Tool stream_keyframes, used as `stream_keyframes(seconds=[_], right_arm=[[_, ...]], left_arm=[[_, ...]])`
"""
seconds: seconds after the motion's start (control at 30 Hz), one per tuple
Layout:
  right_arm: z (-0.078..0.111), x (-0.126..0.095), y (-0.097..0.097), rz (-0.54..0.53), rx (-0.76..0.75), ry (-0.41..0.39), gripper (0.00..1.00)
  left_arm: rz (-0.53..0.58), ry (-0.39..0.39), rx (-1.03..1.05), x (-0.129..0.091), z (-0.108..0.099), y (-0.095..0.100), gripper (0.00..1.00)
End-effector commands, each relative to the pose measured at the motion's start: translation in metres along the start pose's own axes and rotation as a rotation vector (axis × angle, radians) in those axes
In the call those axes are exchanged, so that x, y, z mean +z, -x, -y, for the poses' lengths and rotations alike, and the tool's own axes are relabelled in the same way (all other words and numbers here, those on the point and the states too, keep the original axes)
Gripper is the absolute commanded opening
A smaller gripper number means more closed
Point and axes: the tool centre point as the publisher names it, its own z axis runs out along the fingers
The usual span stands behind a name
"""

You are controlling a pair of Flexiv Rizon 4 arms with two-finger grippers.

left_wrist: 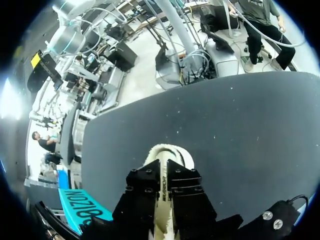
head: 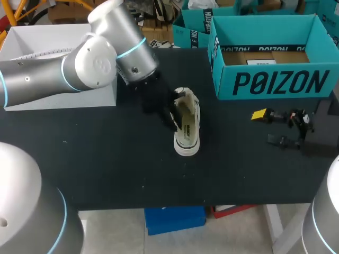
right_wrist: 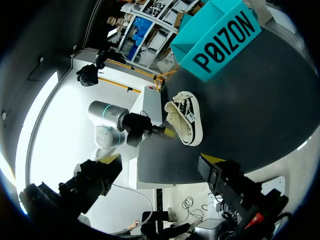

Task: Take the shoe out of the shoebox, open the shoe tongue, remove and reinsert the insole, then place the shoe into the shoebox

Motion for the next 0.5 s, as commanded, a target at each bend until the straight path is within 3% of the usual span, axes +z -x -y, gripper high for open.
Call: stream_keyframes(seconds=[0.03, 0.33, 0.5], right_arm=[[0.0, 0.0, 0.0, 0.0, 0.001, 0.0, 1.0], [0.0, 0.0, 0.0, 0.0, 0.001, 0.0, 1.0], [0.0, 0.0, 0.0, 0.0, 0.001, 0.0, 1.0]], left_arm=[[-0.111, -0.003, 0.006, 0.005, -0.007, 0.009, 0.0], [-0.283, 0.027, 0.045, 0.015, -0.014, 0.017, 0.0], [-0.366, 0.061, 0.04, 0.023, -0.019, 0.011, 0.0]])
